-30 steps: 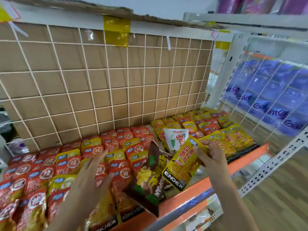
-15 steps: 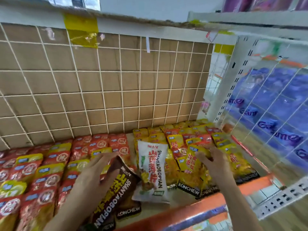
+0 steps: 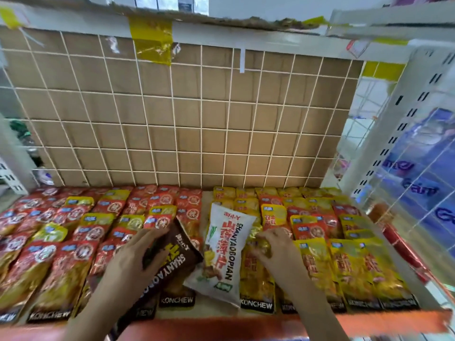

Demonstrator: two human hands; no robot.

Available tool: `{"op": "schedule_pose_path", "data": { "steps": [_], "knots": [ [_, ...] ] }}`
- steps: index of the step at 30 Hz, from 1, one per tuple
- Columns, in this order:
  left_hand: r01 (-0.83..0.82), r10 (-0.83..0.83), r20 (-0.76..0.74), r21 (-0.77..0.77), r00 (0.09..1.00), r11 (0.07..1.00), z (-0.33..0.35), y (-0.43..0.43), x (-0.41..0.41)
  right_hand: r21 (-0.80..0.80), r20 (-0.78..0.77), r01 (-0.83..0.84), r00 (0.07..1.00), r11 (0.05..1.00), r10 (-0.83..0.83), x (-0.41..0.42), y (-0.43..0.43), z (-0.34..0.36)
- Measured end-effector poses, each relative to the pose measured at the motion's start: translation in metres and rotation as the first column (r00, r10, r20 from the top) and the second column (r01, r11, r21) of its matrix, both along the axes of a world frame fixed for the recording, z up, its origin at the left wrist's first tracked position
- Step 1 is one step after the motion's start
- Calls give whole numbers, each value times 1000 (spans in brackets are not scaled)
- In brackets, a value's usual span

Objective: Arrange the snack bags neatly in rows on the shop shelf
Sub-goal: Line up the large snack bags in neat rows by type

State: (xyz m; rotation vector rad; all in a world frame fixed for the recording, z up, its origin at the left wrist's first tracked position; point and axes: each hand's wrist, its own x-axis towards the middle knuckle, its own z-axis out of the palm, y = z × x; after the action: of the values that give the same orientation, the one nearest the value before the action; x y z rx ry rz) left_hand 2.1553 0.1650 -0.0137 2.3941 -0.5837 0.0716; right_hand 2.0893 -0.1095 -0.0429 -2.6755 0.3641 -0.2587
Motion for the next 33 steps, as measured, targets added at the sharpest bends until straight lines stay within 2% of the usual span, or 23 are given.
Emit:
{"op": "schedule_pose_path", "data": {
  "steps": [4, 6, 12, 15, 20, 22, 26, 29, 33],
  "knots": [
    [-19, 19, -6, 2, 1000, 1000, -2, 2, -2, -101, 6, -99, 995, 990, 100, 0, 1, -5],
    [-21, 21, -7, 12, 1000, 1000, -2, 2, -2, -90, 6, -99, 995, 991, 100, -2, 2, -5],
    [-61, 67, -94, 64, 993, 996, 1, 7, -5, 165, 206, -29, 978, 986, -6, -17, 16, 2],
    [-99, 115, -138, 121, 984, 988, 2, 10, -4, 288, 146, -13, 989, 958, -31, -19, 34, 6],
    [-67, 105, -156, 230, 982, 971, 0, 15, -2, 344, 43, 21, 998, 939, -38, -11, 63, 7],
    [-60, 97, -129, 266, 987, 962, -4, 17, 0, 322, -9, 43, 999, 946, -42, -5, 68, 9],
    [-57, 91, -99, 309, 991, 950, -6, 18, 3, 171, -124, 68, 991, 983, -47, 4, 77, 11],
    [-48, 81, -104, 292, 991, 955, -5, 16, 2, 171, -100, 95, 992, 981, -78, 9, 81, 4],
    [-103, 117, -37, 267, 992, 958, -8, 14, 0, 311, -23, 111, 994, 944, -109, 10, 82, -5]
  ]
}}
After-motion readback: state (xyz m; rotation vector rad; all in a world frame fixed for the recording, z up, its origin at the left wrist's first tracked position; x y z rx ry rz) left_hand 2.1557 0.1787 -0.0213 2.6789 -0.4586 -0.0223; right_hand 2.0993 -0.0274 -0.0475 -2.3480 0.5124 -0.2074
